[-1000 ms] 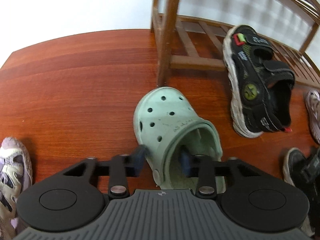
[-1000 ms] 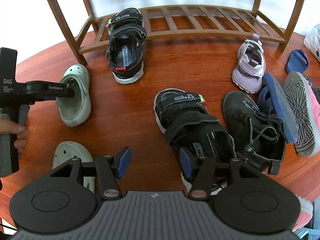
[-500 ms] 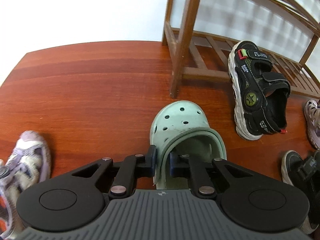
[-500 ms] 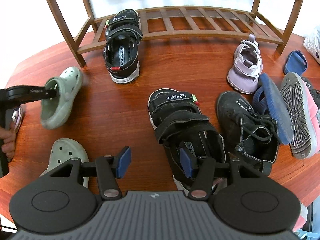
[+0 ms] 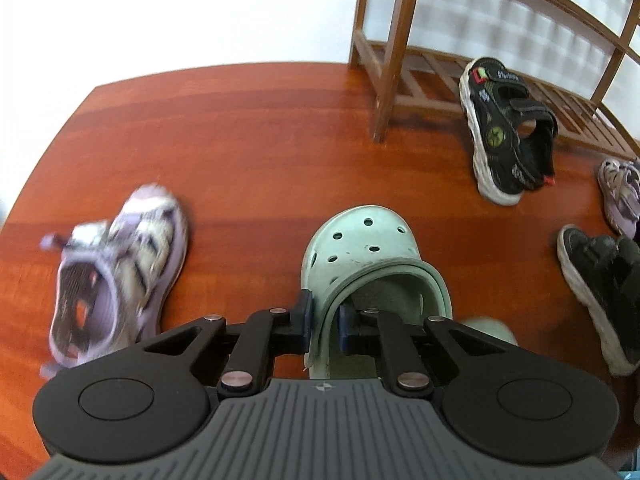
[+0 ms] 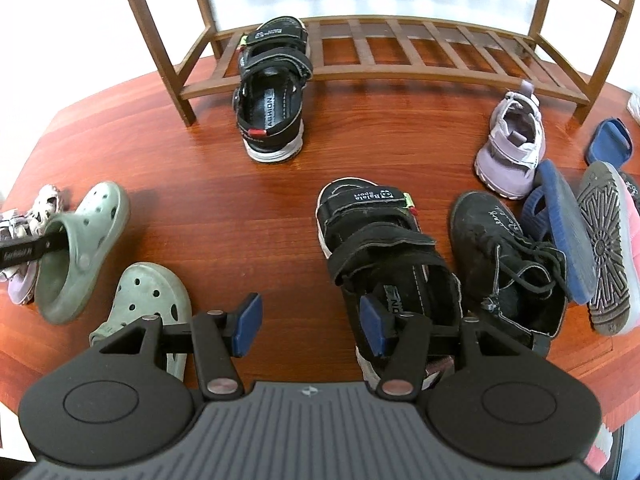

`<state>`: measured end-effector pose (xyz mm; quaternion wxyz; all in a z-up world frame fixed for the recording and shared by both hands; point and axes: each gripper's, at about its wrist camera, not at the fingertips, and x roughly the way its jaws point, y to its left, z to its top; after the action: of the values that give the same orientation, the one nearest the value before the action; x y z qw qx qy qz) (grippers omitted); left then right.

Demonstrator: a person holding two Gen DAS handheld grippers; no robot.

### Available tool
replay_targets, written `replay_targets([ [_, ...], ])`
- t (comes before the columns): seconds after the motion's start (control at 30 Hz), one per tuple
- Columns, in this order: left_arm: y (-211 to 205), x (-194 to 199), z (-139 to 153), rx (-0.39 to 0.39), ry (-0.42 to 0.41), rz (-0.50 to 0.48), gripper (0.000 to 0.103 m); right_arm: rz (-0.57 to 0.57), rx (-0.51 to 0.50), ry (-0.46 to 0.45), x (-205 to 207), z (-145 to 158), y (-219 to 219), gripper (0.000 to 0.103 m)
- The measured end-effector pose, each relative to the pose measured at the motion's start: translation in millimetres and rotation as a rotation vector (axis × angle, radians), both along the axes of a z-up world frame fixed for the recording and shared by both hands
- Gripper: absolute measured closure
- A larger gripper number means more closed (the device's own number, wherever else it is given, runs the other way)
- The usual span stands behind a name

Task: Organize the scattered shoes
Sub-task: 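Set the clog beside the other clog with the left tool while the right tool grasps a black velcro sandal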

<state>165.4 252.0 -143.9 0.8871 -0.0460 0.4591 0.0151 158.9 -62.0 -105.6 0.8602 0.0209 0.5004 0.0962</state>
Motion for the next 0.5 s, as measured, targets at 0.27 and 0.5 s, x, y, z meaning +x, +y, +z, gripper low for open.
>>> replay_targets([
  [0.27, -9.9, -37.1, -3.8, 0.029, 0.024, -0.017, 0.088, 0.046, -0.002, -0.002, 2.0, 1.4, 3.4, 0.043],
  [0.5, -11.2, -52.0, -13.2, 0.039, 0.055, 0.013, 0.088, 0.078, -0.001, -0.005, 1.7, 2.0, 4.6, 0.043],
])
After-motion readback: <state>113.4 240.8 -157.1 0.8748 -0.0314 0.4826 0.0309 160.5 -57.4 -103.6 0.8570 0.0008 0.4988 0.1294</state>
